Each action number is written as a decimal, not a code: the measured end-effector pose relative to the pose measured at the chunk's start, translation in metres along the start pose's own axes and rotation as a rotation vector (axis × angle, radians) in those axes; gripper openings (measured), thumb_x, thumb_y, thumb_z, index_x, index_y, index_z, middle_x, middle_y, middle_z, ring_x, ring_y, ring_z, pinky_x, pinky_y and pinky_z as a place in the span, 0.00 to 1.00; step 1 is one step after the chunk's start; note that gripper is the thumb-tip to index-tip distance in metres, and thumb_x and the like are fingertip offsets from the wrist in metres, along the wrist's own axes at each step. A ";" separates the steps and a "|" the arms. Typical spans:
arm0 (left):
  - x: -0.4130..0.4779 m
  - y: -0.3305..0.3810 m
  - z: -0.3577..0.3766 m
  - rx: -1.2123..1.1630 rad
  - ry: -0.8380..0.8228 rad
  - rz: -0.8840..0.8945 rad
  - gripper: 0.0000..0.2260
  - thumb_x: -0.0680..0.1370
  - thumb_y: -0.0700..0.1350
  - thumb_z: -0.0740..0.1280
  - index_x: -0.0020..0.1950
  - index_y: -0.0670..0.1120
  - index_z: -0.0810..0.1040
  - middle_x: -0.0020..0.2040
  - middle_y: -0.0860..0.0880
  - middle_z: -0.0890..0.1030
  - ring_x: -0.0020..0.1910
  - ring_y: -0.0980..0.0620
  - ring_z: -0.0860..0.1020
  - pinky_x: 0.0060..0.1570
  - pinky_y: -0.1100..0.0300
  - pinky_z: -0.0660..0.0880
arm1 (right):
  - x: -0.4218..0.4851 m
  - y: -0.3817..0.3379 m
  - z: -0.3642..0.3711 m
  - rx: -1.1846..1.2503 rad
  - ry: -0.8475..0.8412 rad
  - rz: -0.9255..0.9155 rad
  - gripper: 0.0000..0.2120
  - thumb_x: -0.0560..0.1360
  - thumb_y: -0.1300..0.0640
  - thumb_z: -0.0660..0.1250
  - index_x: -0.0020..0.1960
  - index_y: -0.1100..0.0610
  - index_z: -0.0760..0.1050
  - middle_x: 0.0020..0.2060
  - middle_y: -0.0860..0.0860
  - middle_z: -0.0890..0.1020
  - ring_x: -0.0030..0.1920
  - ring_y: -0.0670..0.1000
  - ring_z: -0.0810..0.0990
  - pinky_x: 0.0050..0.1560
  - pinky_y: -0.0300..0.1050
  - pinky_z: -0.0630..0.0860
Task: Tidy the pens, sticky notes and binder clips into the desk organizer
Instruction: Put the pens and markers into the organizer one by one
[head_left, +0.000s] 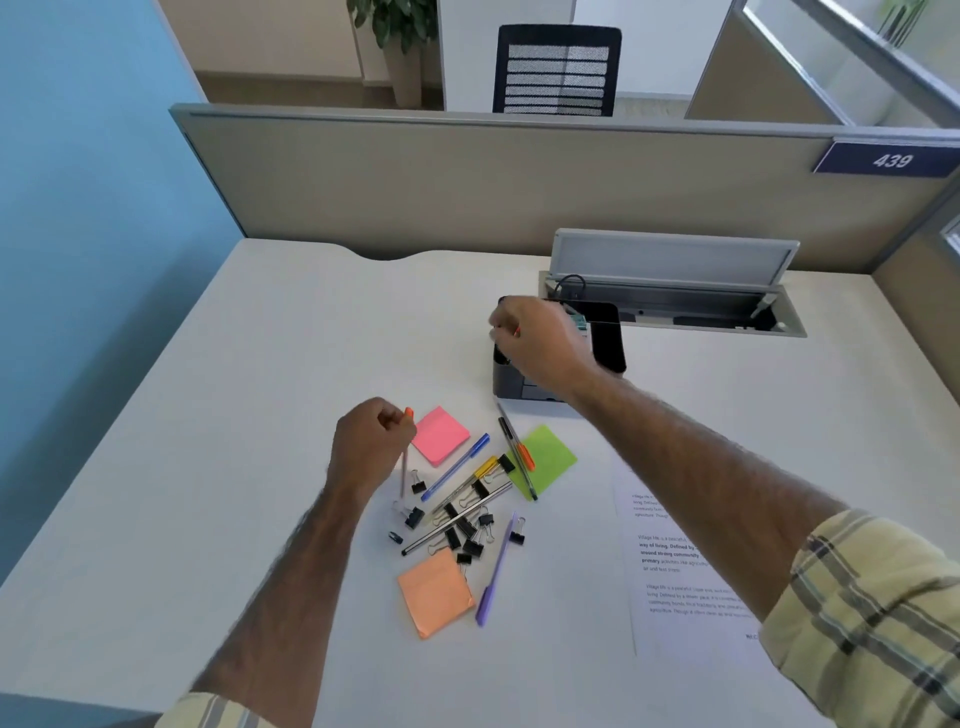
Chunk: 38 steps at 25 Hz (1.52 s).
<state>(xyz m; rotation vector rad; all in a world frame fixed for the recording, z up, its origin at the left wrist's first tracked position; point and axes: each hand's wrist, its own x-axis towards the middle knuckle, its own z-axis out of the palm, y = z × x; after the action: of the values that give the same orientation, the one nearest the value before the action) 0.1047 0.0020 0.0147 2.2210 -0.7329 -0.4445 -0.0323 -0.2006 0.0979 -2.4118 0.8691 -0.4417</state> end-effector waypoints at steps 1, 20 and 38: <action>0.001 0.012 -0.001 -0.071 0.011 0.048 0.08 0.76 0.48 0.72 0.39 0.48 0.78 0.34 0.53 0.81 0.33 0.57 0.77 0.34 0.63 0.73 | -0.002 -0.005 0.004 0.066 -0.106 0.008 0.12 0.77 0.54 0.71 0.60 0.53 0.79 0.46 0.45 0.81 0.44 0.44 0.80 0.39 0.39 0.71; -0.001 0.034 0.050 0.128 -0.132 0.161 0.11 0.81 0.47 0.67 0.38 0.50 0.76 0.34 0.58 0.78 0.32 0.64 0.75 0.33 0.65 0.73 | 0.038 0.023 -0.039 0.296 0.378 0.204 0.12 0.80 0.62 0.64 0.61 0.56 0.79 0.50 0.50 0.82 0.48 0.48 0.81 0.53 0.47 0.81; -0.018 -0.002 0.079 0.355 -0.112 0.221 0.02 0.76 0.46 0.69 0.46 0.49 0.79 0.43 0.54 0.81 0.39 0.56 0.77 0.42 0.58 0.76 | 0.061 0.062 -0.019 0.153 0.285 0.280 0.13 0.80 0.65 0.60 0.57 0.56 0.80 0.48 0.45 0.80 0.50 0.47 0.80 0.53 0.41 0.78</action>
<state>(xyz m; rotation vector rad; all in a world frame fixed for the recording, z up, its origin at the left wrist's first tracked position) 0.0508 -0.0282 -0.0375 2.4163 -1.1803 -0.3502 -0.0268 -0.2884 0.0843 -2.0777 1.2281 -0.7249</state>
